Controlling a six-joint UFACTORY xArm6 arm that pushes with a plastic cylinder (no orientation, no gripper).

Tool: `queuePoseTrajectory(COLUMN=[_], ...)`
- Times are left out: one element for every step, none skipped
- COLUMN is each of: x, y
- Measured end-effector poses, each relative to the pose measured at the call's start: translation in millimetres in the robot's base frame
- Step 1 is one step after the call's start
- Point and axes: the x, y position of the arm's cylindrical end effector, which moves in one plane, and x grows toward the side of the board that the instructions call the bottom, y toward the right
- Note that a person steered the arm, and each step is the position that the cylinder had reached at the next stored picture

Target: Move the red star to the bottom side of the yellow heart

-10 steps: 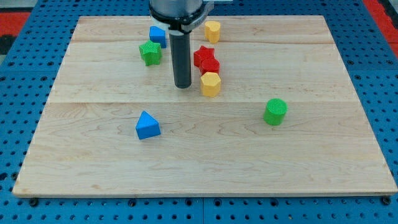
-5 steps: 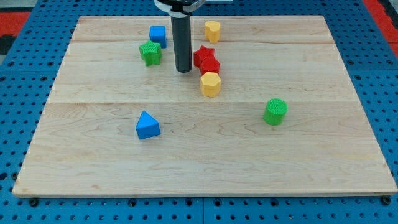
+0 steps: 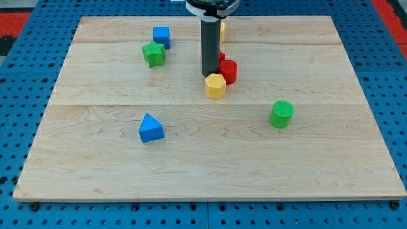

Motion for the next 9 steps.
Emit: queuePoseTrajectory(x=[-18.2,-40.6,-50.6,-51.5,-50.4,-50.3,-42.2,-28.9,-15.3], y=[0.0,-0.2,-2.4,-3.0,-5.5,-5.5,-12.4,-26.3,-38.7])
